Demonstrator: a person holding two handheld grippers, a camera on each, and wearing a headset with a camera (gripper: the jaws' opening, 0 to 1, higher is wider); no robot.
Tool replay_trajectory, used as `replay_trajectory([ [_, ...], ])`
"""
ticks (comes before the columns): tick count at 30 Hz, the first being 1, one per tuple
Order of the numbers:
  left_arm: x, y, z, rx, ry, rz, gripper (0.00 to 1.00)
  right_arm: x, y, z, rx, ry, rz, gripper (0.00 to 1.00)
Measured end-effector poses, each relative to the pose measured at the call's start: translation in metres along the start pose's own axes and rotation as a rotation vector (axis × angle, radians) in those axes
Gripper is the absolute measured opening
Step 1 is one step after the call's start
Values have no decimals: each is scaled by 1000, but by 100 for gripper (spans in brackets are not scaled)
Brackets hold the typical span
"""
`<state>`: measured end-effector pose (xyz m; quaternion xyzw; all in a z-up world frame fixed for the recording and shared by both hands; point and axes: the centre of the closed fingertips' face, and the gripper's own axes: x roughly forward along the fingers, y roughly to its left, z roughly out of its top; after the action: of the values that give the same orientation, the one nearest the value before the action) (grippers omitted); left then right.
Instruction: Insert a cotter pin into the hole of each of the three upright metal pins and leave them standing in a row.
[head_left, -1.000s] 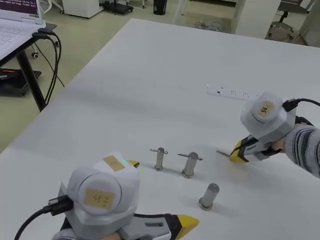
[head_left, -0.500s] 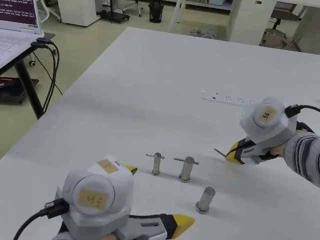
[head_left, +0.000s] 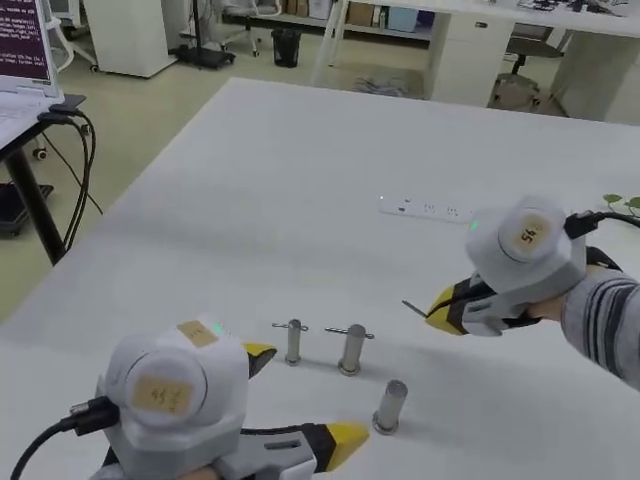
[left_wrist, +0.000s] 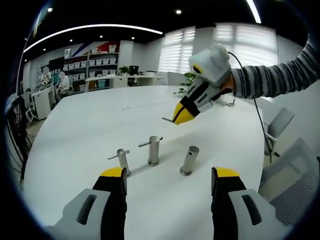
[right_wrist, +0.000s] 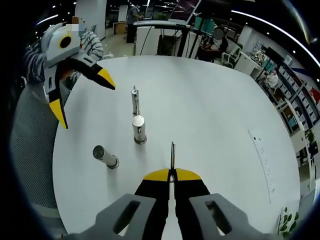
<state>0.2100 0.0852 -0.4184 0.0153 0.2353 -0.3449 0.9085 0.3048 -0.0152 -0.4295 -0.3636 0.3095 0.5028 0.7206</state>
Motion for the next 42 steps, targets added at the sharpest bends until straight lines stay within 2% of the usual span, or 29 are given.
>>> replay_trajectory([
  [8,1,-1,14,-24,16,-31,51,-12,15,15,-40,-66,-26,0],
  [13,1,-6,29,-114,-12,-71,45,-19,32,21,-105,-83,-20,0],
  [17,3,-9,34,-158,-18,-93,41,-25,42,27,-149,-98,-27,0],
  [26,5,-23,39,-270,-25,-140,29,-34,66,37,-252,-125,-12,0],
  [32,5,-31,42,-348,-29,-172,24,-37,84,44,-337,-141,22,0],
  [42,6,-43,41,-408,-27,-210,13,-41,97,52,-411,-159,33,0],
])
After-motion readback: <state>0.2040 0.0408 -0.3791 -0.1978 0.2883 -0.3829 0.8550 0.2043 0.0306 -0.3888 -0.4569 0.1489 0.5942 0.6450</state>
